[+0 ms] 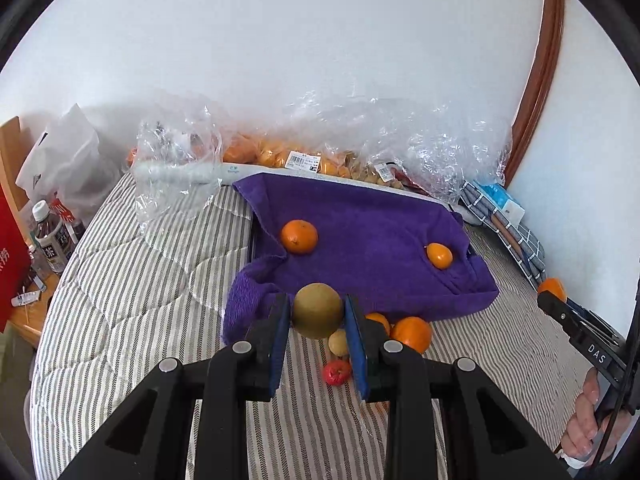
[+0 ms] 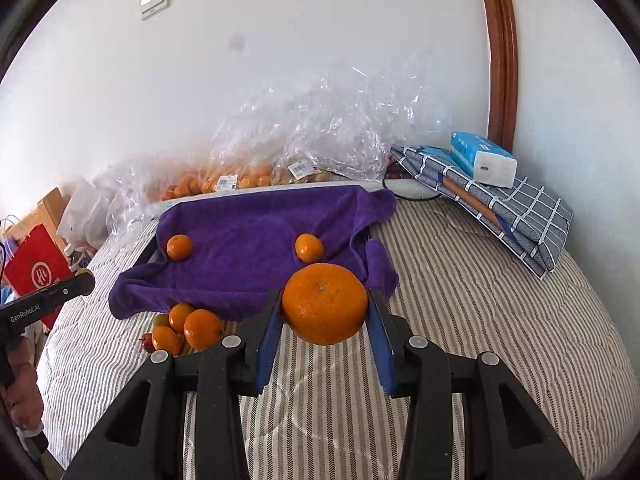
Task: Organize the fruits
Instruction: 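Carry the orange and yellow-green fruit onto the purple towel with both tools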
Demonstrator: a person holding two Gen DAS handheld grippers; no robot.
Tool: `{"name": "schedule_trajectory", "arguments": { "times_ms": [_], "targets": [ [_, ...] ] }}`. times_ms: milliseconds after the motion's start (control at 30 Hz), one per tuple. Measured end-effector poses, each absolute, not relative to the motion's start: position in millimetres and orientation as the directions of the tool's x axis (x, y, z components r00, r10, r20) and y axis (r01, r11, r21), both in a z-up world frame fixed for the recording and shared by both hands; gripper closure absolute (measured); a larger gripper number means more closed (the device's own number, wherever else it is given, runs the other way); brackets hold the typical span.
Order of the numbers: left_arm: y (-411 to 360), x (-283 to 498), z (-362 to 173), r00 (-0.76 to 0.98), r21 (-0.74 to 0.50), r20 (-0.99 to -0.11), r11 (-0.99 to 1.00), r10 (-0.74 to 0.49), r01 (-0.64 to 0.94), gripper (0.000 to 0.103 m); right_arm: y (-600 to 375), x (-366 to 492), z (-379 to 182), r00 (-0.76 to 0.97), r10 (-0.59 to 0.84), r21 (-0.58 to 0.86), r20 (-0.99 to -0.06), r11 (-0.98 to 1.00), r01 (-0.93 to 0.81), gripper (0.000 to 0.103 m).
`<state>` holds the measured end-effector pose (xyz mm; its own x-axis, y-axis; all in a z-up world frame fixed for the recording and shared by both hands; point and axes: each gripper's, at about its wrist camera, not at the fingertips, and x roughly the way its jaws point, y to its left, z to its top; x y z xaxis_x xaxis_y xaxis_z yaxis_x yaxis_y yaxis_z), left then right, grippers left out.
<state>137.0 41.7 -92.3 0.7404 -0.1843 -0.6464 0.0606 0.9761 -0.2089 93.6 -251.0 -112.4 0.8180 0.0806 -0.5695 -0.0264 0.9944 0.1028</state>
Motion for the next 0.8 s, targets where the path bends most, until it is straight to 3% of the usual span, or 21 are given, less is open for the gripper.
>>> {"name": "schedule_trajectory", "arguments": {
  "times_ms": [800],
  "targets": [
    [28, 231, -137, 0.704, -0.208, -0.685, 0.976, -0.188, 0.058, 0.077, -235, 199, -144, 0.786, 0.083, 0.11, -0.612, 0.994, -0.019, 0.062]
  ]
}}
